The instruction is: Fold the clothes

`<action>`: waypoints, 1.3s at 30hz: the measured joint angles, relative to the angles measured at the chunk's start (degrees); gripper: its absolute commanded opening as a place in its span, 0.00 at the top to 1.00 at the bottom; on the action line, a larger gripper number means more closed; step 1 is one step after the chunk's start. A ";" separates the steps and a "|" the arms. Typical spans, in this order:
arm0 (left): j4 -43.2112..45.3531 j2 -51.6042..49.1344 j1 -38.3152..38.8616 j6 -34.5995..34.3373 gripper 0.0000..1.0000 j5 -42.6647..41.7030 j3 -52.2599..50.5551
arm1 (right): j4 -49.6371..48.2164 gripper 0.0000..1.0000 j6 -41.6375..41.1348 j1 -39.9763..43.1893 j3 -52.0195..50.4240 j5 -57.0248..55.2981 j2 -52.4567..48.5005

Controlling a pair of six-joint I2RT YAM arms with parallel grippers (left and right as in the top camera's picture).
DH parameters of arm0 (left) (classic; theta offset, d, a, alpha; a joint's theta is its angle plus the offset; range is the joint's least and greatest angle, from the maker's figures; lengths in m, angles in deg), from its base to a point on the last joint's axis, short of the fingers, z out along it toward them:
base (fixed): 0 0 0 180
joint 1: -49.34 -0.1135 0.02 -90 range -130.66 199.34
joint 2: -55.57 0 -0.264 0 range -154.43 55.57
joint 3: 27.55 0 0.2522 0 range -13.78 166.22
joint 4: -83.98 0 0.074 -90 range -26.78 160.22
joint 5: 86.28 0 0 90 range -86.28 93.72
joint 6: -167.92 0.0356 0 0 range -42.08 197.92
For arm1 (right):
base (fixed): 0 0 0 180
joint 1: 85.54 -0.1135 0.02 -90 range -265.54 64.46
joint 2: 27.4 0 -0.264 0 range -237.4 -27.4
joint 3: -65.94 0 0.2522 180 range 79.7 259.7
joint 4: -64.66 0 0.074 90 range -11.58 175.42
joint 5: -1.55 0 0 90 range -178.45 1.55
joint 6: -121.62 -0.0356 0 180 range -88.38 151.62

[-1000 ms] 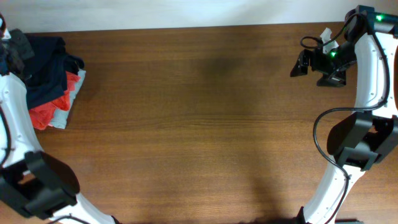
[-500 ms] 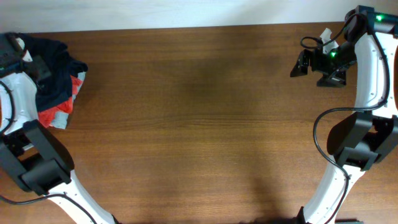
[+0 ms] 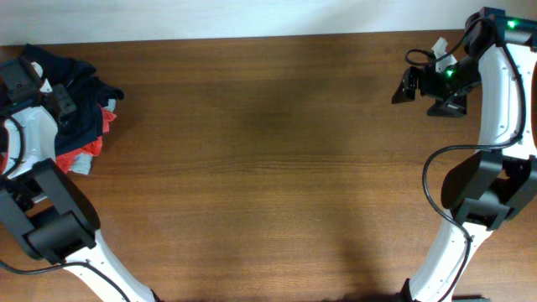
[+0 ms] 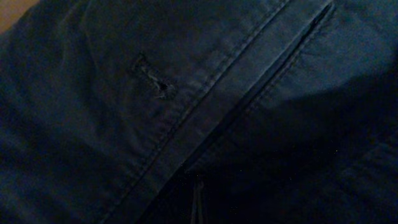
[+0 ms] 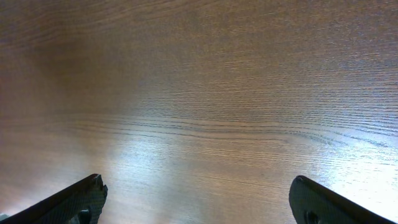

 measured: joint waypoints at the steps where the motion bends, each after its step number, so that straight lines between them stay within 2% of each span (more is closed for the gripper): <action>1: -0.04 0.07 0.00 0.00 0.99 -0.15 0.00 | 0.00 0.01 0.00 0.00 0.00 0.00 0.00; 8: -0.85 3.43 -0.04 -0.02 0.99 -1.62 -1.66 | -1.07 0.00 -0.02 0.00 0.00 0.07 0.00; 11: -1.53 7.30 -0.04 -0.04 0.93 -2.16 -3.06 | -2.36 0.00 -0.02 0.00 0.11 0.37 0.00; 16: -2.10 17.00 0.20 -0.17 0.65 -2.38 -3.39 | -3.23 0.01 -0.04 0.00 5.01 0.42 0.00; 20: -3.50 25.22 1.33 -0.74 0.31 -3.82 -3.39 | -1.90 0.01 -0.04 0.02 15.67 0.42 0.00; 21: -3.78 26.58 1.73 -0.96 0.19 -4.50 -3.39 | -1.49 0.01 -0.02 0.00 18.45 0.44 0.04; 22: -4.22 28.17 2.40 -0.92 0.13 -5.66 -3.39 | -0.74 0.01 -0.04 0.00 21.46 0.44 0.20; 23: -4.68 29.42 3.10 -0.76 0.03 -6.91 -3.39 | 0.33 0.01 -0.02 0.00 24.61 0.44 0.37; 24: -5.20 30.42 3.82 -0.66 0.01 -8.15 -3.37 | 1.18 0.01 0.00 -0.07 27.23 0.42 0.70; 29: -9.33 32.22 7.61 -1.05 0.01 -13.03 -3.37 | 3.32 0.01 -0.85 -0.15 36.35 0.44 3.56; 39: -19.71 32.22 10.47 -1.07 0.01 -15.34 -3.39 | 3.32 0.01 -3.48 -0.31 37.40 0.92 17.77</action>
